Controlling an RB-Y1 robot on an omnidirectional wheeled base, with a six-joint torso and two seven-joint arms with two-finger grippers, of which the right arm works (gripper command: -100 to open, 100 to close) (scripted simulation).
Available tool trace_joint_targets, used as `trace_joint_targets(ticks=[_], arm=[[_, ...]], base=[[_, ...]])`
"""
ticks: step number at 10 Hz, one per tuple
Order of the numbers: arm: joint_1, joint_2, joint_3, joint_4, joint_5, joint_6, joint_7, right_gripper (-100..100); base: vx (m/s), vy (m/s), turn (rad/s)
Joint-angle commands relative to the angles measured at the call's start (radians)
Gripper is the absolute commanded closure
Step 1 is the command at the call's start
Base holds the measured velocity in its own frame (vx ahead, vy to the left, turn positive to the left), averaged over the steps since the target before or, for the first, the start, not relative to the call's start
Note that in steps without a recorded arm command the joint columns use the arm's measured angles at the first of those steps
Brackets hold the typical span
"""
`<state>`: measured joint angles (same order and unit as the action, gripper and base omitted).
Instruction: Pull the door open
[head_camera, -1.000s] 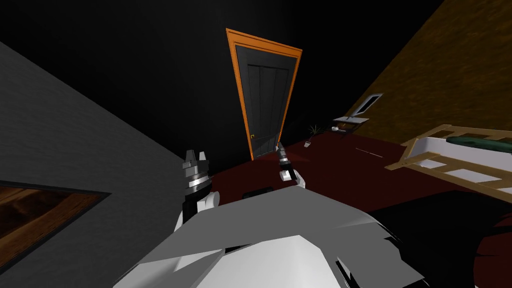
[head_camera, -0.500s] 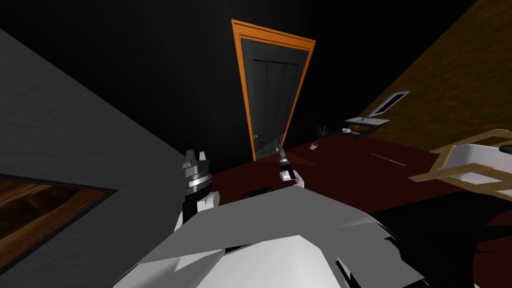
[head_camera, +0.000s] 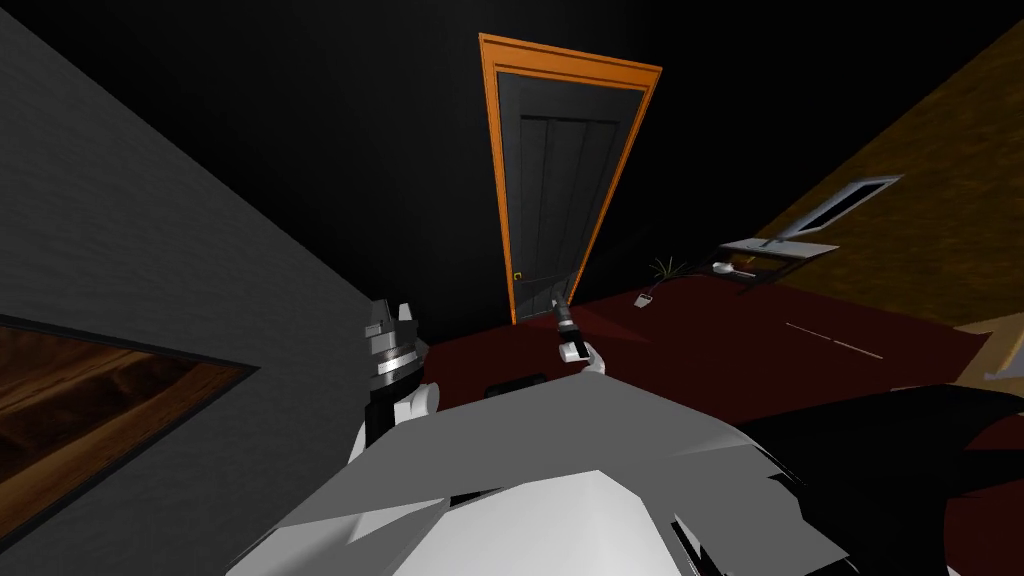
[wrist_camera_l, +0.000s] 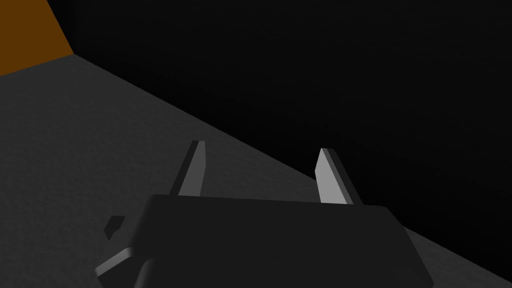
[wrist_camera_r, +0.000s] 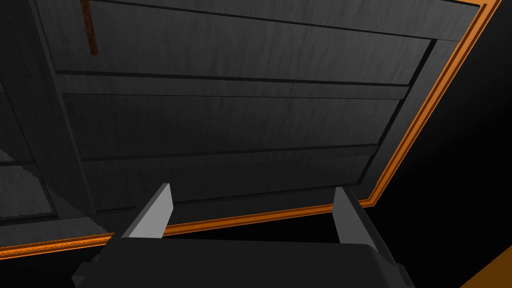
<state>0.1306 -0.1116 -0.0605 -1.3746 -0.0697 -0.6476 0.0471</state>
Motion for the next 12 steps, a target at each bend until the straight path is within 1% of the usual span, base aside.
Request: trace_joint_targets(ticks=[1, 9, 10, 12], arm=[[-0.012, -0.004, -0.007, 0.043, -0.008, -0.007, -0.005, -100], [-0.095, -0.011, -0.041, 0.284, -0.042, -0.057, -0.016, -100], [-0.115, -0.013, -0.049, 0.337, -0.05, -0.069, -0.018, -100], [-0.133, -0.014, -0.056, 0.394, -0.057, -0.08, -0.021, -100]], base=[[0.105, -0.018, 0.147], [0.099, -0.028, 0.136], [0.113, -0.053, 0.198], [0.124, -0.047, 0.158]])
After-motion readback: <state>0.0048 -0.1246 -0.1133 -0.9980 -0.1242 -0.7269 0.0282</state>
